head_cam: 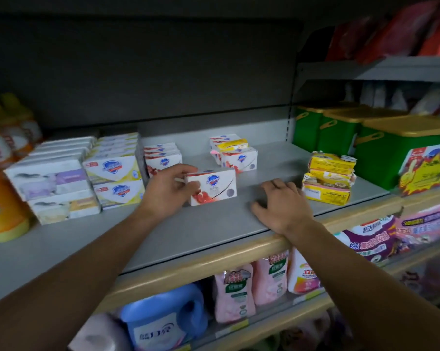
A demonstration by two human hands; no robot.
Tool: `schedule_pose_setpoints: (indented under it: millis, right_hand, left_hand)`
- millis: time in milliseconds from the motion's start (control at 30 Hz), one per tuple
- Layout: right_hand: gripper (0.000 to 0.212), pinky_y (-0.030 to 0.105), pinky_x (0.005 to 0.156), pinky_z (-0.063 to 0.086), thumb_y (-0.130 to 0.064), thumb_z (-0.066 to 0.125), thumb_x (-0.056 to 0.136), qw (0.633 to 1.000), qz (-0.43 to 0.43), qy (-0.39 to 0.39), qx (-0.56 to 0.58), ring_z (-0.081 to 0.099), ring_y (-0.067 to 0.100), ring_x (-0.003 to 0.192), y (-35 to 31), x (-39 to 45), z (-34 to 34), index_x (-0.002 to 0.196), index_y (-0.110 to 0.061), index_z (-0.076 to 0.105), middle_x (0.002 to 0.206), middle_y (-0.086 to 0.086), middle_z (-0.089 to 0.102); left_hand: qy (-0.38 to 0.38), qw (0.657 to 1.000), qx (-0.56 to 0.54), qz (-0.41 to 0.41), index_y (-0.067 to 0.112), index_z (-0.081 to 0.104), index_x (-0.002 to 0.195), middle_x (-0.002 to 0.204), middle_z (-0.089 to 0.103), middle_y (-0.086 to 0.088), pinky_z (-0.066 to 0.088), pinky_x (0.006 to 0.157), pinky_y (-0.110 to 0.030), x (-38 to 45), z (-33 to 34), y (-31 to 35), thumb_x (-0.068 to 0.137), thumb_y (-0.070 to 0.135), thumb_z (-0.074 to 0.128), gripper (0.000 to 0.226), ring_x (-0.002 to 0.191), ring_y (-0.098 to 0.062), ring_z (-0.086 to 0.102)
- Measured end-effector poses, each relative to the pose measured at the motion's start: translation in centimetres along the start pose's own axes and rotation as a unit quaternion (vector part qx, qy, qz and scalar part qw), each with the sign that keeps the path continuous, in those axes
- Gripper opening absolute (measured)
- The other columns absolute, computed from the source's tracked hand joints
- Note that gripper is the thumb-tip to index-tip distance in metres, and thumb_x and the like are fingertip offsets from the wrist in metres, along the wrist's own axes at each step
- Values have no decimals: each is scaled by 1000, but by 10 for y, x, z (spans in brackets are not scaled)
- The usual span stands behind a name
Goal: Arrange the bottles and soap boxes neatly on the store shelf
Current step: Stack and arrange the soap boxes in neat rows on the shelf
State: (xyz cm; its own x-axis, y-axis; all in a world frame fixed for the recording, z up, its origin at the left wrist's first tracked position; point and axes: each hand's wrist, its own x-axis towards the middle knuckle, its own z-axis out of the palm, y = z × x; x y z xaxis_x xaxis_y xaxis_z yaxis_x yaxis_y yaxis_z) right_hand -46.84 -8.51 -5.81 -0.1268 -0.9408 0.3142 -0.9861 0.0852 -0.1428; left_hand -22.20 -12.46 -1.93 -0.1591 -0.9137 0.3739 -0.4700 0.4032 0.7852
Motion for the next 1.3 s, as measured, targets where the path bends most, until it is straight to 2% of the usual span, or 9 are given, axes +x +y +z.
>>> schedule_pose_setpoints:
  millis: [100, 233, 433, 567, 667, 867, 1100, 1200, 1300]
  right_hand:
    - [65, 36, 104, 40, -51, 61, 82, 994, -46, 30, 95, 45, 27, 127, -20, -3, -4, 139, -25, 45, 139, 2, 49]
    - [85, 33, 106, 43, -41, 76, 73, 927, -150, -81, 333, 50, 13, 126, -81, -6, -8, 147, -36, 33, 147, -10, 36]
    - [62, 37, 98, 51, -14, 78, 79, 824, -163, -143, 523, 67, 12, 103, -137, -9, 11, 129, -42, 53, 121, -11, 64]
    - [23, 26, 74, 52, -45, 74, 73, 818, -80, -86, 564, 67, 9, 77, -140, -11, 13, 94, -39, 71, 89, -7, 72]
    - [40, 23, 51, 44, -67, 51, 71, 818, 10, -66, 571, 58, 10, 51, -141, -12, 8, 72, -33, 73, 57, 2, 65]
    - [63, 27, 54, 41, -76, 36, 71, 844, 77, -60, 527, 54, 10, 41, -146, -11, 6, 69, -23, 71, 50, 6, 63]
    - [36, 25, 45, 43, -33, 61, 74, 757, 21, -45, 652, 56, 18, 49, -140, -14, 12, 110, -31, 62, 90, -2, 67]
    - [52, 23, 53, 48, -24, 63, 73, 778, -25, -51, 626, 65, 9, 64, -138, -16, 14, 123, -33, 55, 112, -16, 65]
    - [58, 24, 62, 53, -19, 69, 80, 787, -31, -45, 615, 68, 10, 74, -140, -14, 15, 132, -32, 46, 124, -18, 58]
  left_hand:
    - [6, 982, -161, -97, 12, 68, 104, 98, 70, -12, 60, 62, -30, -23, -37, -12, 89, 4, 64, 17, 77, -20, 70]
    - [17, 943, -269, -197, 5, 69, 98, 89, 73, -14, 53, 50, -26, -38, -67, -33, 89, 9, 63, 12, 72, -25, 69]
    - [50, 900, -370, -225, -2, 69, 106, 102, 72, -19, 59, 75, -48, -43, -81, -58, 91, 17, 62, 25, 91, -33, 70]
    - [26, 927, -316, -201, 8, 68, 86, 68, 66, -10, 52, 46, -30, -39, -82, -57, 93, 45, 57, 39, 52, -20, 60]
    - [-18, 950, -259, -176, 7, 67, 81, 61, 62, -10, 47, 45, -26, -40, -79, -57, 91, 58, 52, 53, 48, -20, 57]
    - [-15, 963, -209, -171, 7, 66, 80, 55, 62, -10, 44, 43, -25, -40, -76, -60, 88, 67, 46, 64, 45, -20, 56]
    - [-62, 955, -256, -139, 11, 67, 93, 73, 62, -12, 49, 48, -27, -43, -80, -59, 89, 53, 58, 43, 52, -20, 58]
    - [-74, 954, -268, -113, 24, 70, 99, 84, 62, -8, 49, 48, -26, -45, -81, -59, 90, 30, 66, 11, 52, -18, 57]
    - [-76, 945, -306, -85, 33, 66, 109, 83, 71, -1, 47, 44, -25, -46, -83, -61, 87, 10, 69, 32, 48, -17, 55]
